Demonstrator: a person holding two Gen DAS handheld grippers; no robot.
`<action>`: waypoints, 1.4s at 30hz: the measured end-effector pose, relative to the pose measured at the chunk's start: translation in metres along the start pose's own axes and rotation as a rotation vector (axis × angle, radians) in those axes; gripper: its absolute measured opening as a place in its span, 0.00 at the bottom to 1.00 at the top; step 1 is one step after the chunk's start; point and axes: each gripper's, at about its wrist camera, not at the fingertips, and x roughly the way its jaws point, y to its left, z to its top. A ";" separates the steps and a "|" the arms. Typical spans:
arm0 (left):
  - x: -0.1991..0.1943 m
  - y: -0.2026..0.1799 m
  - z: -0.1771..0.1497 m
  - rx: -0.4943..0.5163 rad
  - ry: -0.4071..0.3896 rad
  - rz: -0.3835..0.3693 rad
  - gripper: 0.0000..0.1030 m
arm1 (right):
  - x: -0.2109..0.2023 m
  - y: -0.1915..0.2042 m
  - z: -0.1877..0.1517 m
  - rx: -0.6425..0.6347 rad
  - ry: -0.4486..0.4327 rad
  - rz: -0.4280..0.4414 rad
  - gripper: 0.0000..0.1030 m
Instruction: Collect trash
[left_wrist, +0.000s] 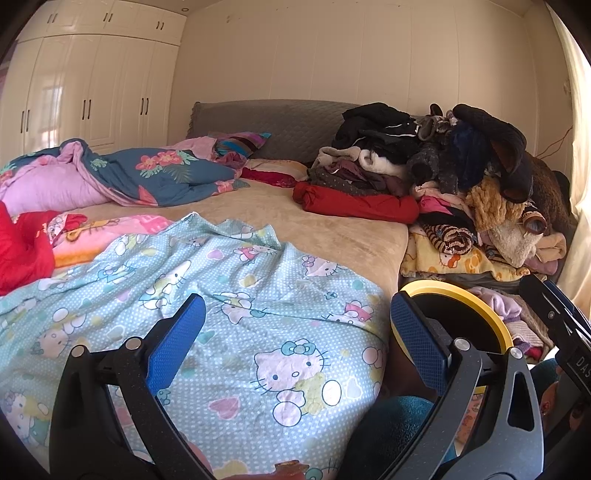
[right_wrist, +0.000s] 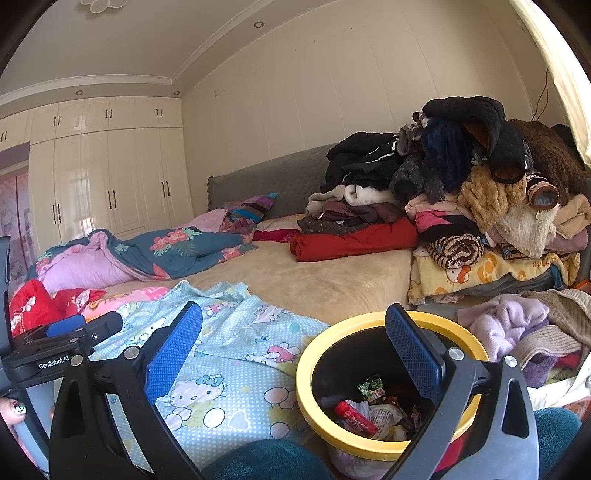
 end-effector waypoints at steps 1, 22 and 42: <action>0.000 0.000 0.000 -0.001 0.002 -0.003 0.89 | 0.000 0.001 0.000 0.000 -0.001 0.001 0.94; 0.000 0.000 0.001 -0.001 0.002 -0.002 0.89 | 0.000 0.006 0.001 -0.005 0.000 0.001 0.94; 0.011 0.116 0.017 -0.170 0.044 0.269 0.89 | 0.052 0.085 0.008 -0.099 0.174 0.219 0.94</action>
